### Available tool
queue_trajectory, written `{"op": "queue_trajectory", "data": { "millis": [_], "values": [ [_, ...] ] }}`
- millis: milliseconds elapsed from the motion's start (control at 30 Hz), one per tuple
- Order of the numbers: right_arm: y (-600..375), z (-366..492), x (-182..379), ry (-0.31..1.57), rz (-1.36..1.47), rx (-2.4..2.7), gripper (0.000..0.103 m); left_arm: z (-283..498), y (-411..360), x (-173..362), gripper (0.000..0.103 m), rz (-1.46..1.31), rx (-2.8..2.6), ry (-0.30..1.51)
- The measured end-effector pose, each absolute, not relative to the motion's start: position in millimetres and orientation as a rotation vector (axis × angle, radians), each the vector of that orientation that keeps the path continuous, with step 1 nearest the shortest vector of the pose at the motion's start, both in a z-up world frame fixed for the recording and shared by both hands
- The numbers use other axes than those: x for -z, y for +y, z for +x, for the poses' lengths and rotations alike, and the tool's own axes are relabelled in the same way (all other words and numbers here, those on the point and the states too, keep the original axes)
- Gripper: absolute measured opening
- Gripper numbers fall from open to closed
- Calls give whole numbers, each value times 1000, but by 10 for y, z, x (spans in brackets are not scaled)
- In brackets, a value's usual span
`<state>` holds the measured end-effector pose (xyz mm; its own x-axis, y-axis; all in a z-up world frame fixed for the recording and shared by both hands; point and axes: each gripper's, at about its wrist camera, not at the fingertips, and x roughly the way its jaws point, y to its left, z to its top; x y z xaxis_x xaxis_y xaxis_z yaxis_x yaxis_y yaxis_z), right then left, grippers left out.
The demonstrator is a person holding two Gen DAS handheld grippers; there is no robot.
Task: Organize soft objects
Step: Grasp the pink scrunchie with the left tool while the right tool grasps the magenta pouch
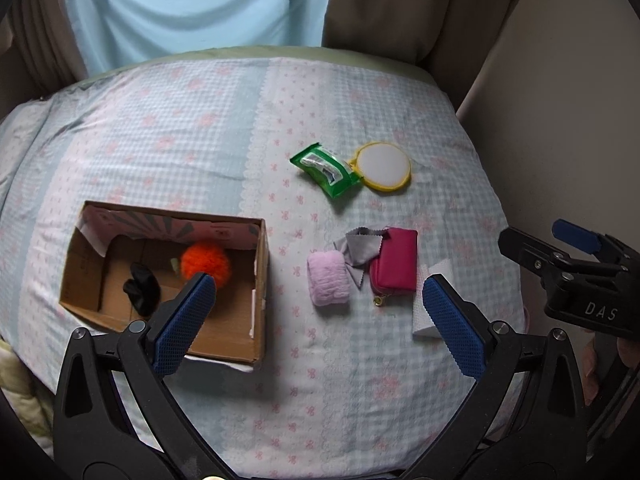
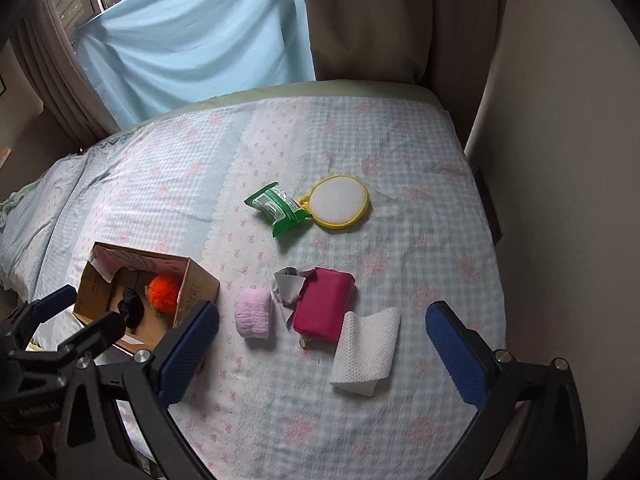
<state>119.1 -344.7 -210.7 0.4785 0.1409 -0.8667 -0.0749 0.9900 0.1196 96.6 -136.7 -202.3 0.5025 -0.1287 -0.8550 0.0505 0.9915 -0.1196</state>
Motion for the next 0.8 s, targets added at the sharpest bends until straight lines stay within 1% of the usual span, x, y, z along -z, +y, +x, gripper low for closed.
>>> {"op": "queue_trajectory", "data": {
  "millis": [200, 333, 500, 533, 600, 633, 667, 767, 800],
  "values": [
    [-3442, 1593, 2748, 1153, 30, -248, 103, 1175, -1733, 2649, 103, -79, 138, 1114],
    [-3388, 1840, 3254, 1253, 3, -322, 103, 1318, -1883, 3069, 103, -96, 110, 1146],
    [-3248, 2042, 3772, 1367, -102, -380, 103, 1480, -2009, 3639, 99, -76, 43, 1204],
    [-3237, 2068, 3848, 1380, -108, -392, 103, 1497, -2019, 3740, 98, -82, 27, 1215],
    [-3215, 2116, 3973, 1406, -112, -407, 103, 1524, -2040, 3925, 89, -81, -11, 1233],
    [-3201, 2135, 4029, 1417, -116, -411, 103, 1538, -2056, 4010, 82, -72, -30, 1245],
    [-3179, 2150, 4084, 1427, -127, -410, 103, 1551, -2070, 4086, 80, -58, -46, 1255],
    [-3111, 2176, 4221, 1449, -149, -419, 102, 1601, -2078, 4249, 80, -19, -72, 1281],
    [-3092, 2182, 4265, 1459, -152, -420, 97, 1619, -2070, 4286, 80, -15, -77, 1285]
  ]
}}
